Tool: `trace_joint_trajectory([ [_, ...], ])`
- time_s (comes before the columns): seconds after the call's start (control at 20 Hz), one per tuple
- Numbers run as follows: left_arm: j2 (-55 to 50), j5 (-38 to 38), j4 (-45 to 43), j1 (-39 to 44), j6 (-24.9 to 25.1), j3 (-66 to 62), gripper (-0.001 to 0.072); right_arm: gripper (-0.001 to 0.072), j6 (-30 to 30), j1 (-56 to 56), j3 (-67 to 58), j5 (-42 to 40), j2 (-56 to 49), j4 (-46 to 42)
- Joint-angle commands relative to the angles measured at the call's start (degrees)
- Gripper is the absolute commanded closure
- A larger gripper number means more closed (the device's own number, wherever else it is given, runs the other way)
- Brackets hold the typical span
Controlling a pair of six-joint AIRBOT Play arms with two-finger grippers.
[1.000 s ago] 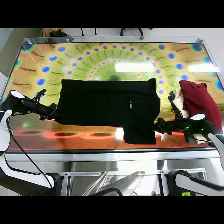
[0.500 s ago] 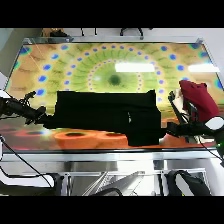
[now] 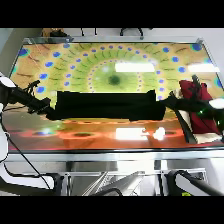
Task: Fold the shirts.
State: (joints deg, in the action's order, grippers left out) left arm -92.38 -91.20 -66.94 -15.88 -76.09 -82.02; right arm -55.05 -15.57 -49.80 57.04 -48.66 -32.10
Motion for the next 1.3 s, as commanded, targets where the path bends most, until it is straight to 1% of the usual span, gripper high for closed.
trace_joint_trajectory([
  [0.0,-5.22,2.62,0.04,1.49,-1.90,-6.80,0.0690,0.0690,8.28,0.63,-10.54,-1.79,-15.21,8.70],
  [0.1,-9.62,3.45,0.00,2.75,-1.99,-10.14,0.0690,0.0691,9.53,1.79,-14.69,-2.95,-22.40,8.92],
  [0.25,-16.06,2.40,-1.11,4.26,-2.69,-13.53,0.0690,0.0691,10.32,3.72,-17.55,-4.35,-29.68,8.90],
  [0.35,-18.80,2.25,-2.27,4.44,-3.02,-14.05,0.0690,0.0691,10.34,4.20,-17.64,-4.57,-32.06,8.74],
  [0.45,-19.78,3.28,-2.60,4.37,-2.99,-14.08,0.0690,0.0690,12.46,3.93,-17.81,-4.76,-32.26,8.31],
  [0.5,-19.76,4.48,-2.45,3.93,-2.84,-14.08,0.0690,0.0689,12.44,3.58,-18.38,-4.57,-31.93,7.65],
  [0.55,-19.58,5.42,-1.99,3.69,-2.64,-14.08,0.0688,0.0652,12.35,3.13,-19.21,-3.67,-31.21,6.86],
  [0.6,-19.28,5.99,-1.92,3.69,-2.64,-14.08,0.0686,0.0487,12.20,2.49,-19.91,-2.45,-30.21,6.47],
  [0.65,-18.69,6.43,-1.95,3.69,-2.54,-14.08,0.0627,0.0340,12.20,1.60,-20.55,-1.20,-28.89,5.92],
  [0.7,-17.90,6.95,-1.95,3.69,-2.54,-14.08,0.0244,0.0288,12.13,0.52,-20.96,-0.13,-27.61,5.53],
  [0.75,-16.92,7.43,-1.95,3.69,-2.58,-14.08,0.0012,0.0190,10.80,-0.96,-21.00,0.24,-26.32,4.96],
  [0.8,-15.63,8.09,-1.99,3.69,-2.43,-14.08,0.0011,0.0110,8.87,-2.47,-20.98,0.46,-25.53,3.04],
  [0.85,-14.29,9.03,-1.97,3.69,-2.43,-14.08,0.0011,0.0069,6.01,-4.00,-20.98,0.98,-25.31,0.11],
  [0.95,-10.99,11.37,-1.95,3.43,-2.45,-14.08,0.0011,0.0069,2.38,-6.03,-20.90,4.11,-26.14,-4.79],
  [1.05,-8.09,13.07,-1.90,3.34,-2.51,-14.08,0.0011,0.0069,2.27,-6.12,-20.83,7.87,-28.26,-5.16],
  [1.15,-5.70,13.18,-1.90,3.98,-3.02,-14.08,0.0013,0.0069,2.32,-4.70,-20.83,9.01,-30.95,-5.18],
  [1.2,-4.94,13.05,-1.90,4.50,-3.06,-14.08,0.0054,0.0069,2.34,-3.87,-20.83,8.98,-32.22,-5.18],
  [1.25,-4.35,12.90,-1.90,5.31,-3.04,-14.08,0.0366,0.0069,2.60,-2.84,-20.83,9.01,-33.70,-4.74],
])
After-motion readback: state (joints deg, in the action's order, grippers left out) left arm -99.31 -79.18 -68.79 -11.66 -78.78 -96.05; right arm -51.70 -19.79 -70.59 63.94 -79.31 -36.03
